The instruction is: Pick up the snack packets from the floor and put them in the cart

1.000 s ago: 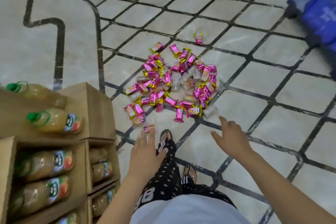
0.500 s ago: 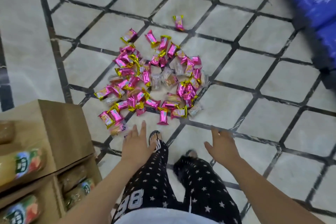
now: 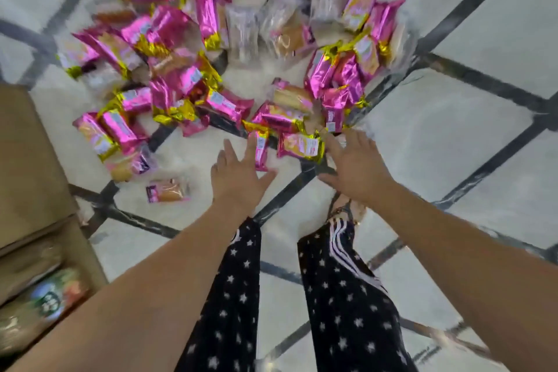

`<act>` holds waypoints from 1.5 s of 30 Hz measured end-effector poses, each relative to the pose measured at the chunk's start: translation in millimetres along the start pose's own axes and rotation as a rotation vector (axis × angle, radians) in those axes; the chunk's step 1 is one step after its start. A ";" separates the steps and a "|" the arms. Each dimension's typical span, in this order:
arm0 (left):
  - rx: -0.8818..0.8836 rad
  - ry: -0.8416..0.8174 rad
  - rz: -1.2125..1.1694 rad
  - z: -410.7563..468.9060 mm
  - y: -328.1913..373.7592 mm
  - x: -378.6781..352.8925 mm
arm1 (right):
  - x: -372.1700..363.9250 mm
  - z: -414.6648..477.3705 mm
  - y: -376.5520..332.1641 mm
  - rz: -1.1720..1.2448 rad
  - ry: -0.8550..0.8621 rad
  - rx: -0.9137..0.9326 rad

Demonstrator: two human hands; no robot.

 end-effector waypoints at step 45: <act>-0.130 0.521 -0.076 -194.9 55.5 255.4 | 232.7 -199.2 2.1 0.548 0.609 -0.128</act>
Point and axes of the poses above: each hand's wrist, its own z-axis towards the middle knuckle, its own x-axis out of the back of the hand, y = z × x, the point moved 2 cm from there along z, towards the middle knuckle, and after that the axes turned 15 degrees about -x, right-handed, at the moved point
